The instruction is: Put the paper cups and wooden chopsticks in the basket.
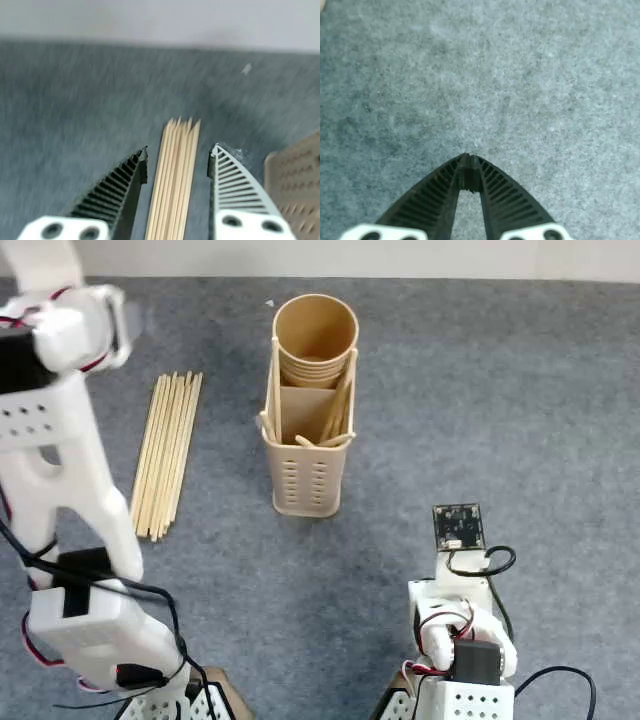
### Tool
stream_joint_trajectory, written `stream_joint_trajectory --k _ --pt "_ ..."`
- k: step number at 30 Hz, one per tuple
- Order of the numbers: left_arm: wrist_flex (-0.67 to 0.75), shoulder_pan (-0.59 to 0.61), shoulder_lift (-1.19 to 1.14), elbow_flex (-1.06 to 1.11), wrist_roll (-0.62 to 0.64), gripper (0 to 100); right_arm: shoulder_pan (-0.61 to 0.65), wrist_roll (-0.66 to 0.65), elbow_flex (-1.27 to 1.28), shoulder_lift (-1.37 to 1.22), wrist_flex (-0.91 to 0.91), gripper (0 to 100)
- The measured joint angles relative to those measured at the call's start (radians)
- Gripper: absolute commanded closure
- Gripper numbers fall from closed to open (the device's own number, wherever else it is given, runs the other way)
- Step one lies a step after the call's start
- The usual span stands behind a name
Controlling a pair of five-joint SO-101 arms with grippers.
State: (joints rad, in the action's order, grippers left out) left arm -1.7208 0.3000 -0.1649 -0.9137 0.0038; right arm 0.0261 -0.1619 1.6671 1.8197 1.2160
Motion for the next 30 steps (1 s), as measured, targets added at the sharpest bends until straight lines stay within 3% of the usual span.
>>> stream_joint_trajectory --k 6,12,16,30 --pt "-0.012 -0.021 -0.091 0.407 -0.213 78 0.000 0.000 0.000 0.000 0.000 99.2" --pt "0.180 -0.074 -0.175 0.697 -0.261 79 0.000 0.000 0.000 0.000 0.000 99.2" --pt "0.250 -0.110 -0.210 0.721 -0.261 83 0.000 0.000 0.000 0.000 0.000 99.2" --pt "0.384 -0.109 -0.356 0.726 -0.249 84 0.000 0.000 0.000 0.000 0.000 99.2"
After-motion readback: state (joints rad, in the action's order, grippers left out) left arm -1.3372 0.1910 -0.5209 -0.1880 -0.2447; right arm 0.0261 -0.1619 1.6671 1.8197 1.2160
